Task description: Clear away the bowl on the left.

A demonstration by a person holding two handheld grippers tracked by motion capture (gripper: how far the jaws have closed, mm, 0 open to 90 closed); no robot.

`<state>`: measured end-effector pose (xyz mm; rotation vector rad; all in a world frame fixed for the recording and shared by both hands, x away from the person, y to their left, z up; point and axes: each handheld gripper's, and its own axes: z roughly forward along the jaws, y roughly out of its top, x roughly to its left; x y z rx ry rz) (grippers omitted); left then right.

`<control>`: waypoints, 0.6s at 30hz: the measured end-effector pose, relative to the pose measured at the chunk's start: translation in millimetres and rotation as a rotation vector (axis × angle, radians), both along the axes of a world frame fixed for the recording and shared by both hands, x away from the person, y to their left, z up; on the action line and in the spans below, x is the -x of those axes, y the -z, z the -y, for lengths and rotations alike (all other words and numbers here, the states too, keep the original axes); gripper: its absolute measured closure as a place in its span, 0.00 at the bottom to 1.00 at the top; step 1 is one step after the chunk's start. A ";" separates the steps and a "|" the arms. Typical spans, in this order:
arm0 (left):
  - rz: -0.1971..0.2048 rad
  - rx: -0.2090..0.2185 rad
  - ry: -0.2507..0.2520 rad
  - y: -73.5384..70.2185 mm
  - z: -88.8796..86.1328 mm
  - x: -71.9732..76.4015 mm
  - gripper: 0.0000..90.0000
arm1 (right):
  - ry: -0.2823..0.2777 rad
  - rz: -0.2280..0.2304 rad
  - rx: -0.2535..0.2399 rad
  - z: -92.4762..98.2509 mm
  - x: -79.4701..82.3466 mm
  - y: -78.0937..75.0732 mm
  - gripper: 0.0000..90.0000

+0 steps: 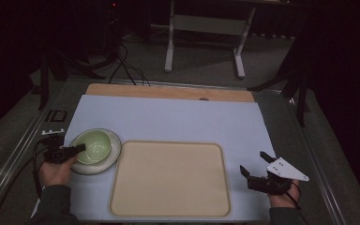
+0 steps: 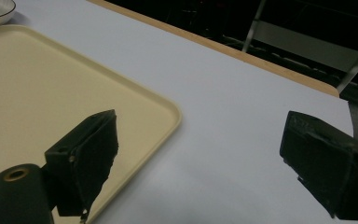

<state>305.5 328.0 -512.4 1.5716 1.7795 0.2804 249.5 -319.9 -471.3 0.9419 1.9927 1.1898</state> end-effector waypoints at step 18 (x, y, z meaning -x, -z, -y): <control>0.056 0.036 -0.014 -6.2 -2.0 6.1 0.91 | -0.001 0.005 -0.005 1.0 0.2 -0.7 0.12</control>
